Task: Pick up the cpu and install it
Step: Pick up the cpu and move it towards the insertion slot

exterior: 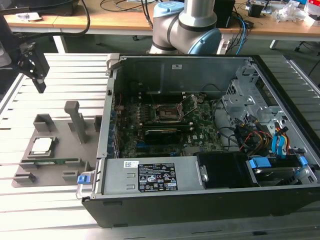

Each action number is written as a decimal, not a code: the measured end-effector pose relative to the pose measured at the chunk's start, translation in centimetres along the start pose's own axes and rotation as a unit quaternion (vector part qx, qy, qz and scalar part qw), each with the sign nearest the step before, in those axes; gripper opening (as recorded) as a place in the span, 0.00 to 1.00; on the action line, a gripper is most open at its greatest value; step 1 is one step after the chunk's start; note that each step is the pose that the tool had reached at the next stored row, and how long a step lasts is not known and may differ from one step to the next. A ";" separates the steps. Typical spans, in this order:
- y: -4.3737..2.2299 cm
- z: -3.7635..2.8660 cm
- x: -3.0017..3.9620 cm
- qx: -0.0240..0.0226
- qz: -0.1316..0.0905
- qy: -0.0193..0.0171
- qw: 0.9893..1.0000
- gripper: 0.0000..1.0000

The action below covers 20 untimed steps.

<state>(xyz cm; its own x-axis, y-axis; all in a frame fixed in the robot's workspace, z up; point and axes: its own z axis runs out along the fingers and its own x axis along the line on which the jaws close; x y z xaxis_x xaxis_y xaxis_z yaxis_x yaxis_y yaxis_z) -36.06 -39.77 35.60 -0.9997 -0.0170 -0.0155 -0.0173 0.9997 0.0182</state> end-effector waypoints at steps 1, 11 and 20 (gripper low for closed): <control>0.00 0.07 0.00 0.000 0.000 0.000 1.000 0.86; -0.01 0.52 0.01 0.000 0.000 0.000 1.000 0.86; -0.02 0.90 0.01 0.000 0.000 0.000 1.000 0.86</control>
<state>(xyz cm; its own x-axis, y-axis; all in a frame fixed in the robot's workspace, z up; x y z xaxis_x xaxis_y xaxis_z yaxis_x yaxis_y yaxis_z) -36.06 -39.77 34.70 -0.9997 -0.0170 -0.0155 -0.0173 0.9997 0.0182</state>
